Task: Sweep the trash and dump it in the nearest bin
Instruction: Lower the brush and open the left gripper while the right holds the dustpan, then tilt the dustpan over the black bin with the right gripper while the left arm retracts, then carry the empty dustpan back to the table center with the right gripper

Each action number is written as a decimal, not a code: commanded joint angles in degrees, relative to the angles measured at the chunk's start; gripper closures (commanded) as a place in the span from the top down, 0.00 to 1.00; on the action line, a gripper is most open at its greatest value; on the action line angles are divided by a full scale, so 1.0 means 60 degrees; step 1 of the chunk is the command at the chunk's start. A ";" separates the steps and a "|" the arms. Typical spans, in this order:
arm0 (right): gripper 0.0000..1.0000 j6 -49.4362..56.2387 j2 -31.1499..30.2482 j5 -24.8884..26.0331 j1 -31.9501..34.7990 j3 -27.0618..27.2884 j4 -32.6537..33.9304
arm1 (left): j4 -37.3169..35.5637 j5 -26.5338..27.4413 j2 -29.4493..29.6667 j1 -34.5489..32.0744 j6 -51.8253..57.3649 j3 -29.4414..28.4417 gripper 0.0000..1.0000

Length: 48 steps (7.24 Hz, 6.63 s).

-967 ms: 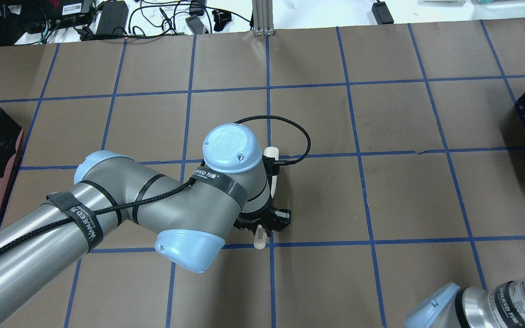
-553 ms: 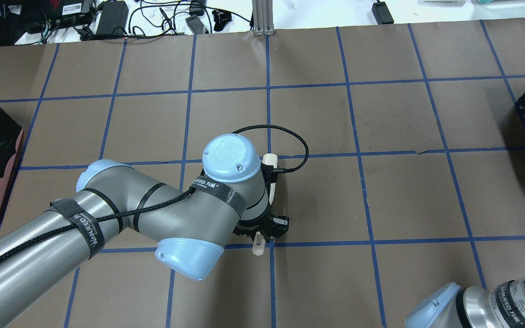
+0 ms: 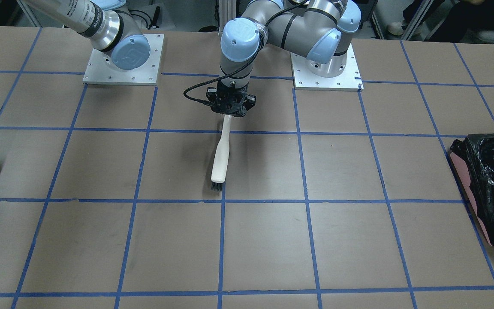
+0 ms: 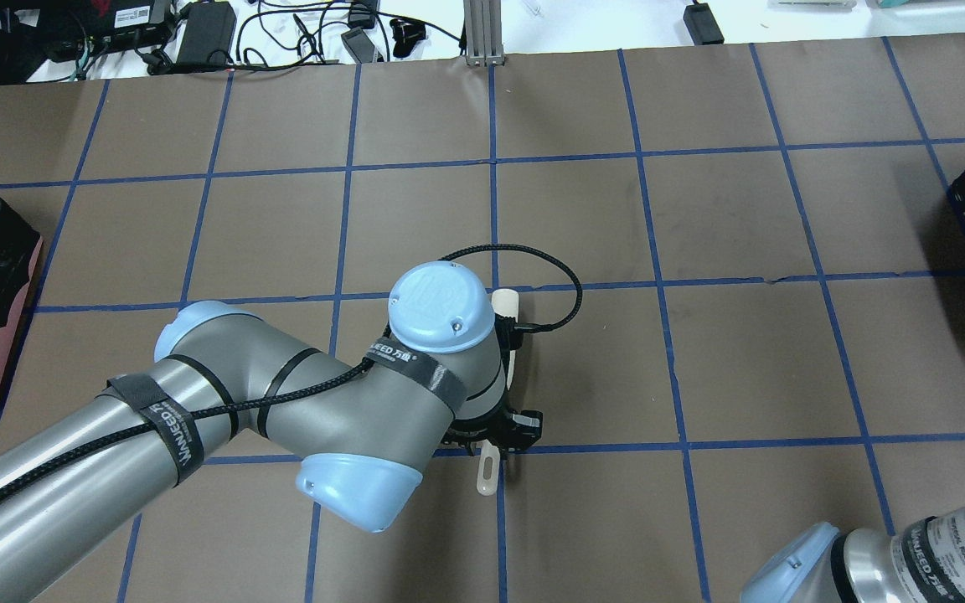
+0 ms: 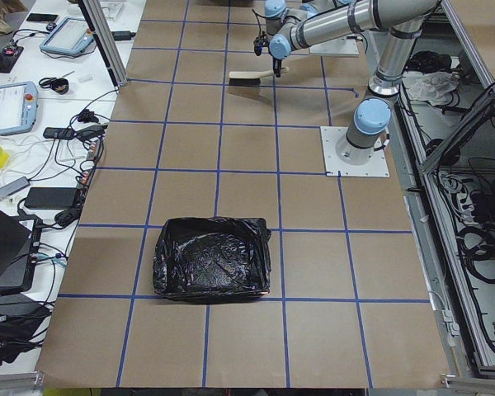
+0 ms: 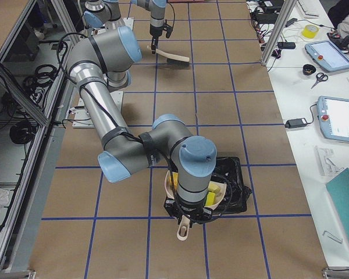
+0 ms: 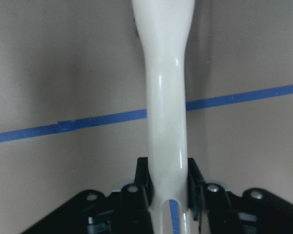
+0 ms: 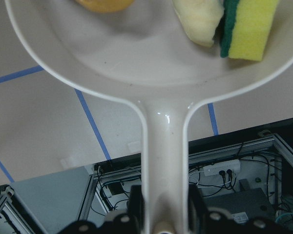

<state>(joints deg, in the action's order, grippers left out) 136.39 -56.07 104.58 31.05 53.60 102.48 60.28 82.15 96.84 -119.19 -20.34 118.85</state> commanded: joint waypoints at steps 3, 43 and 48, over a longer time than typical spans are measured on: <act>0.00 0.0134 -0.0410 0.0529 0.0274 0.0600 0.1080 | 0.0147 0.0135 -0.0274 0.0118 0.0094 -0.0543 1.00; 0.00 -2.5355 -0.1335 -0.2943 1.3209 0.4746 -0.0440 | 0.4353 0.1616 -0.1227 0.5684 0.4093 -0.4224 1.00; 0.00 -2.5295 -0.0867 -0.2841 1.3194 0.4762 0.0072 | 0.4279 0.1543 -0.1198 0.5670 0.3976 -0.4150 1.00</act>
<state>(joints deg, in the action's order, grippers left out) -15.43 -62.38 87.00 110.29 82.16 101.46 86.10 91.69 89.59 -85.13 3.79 93.91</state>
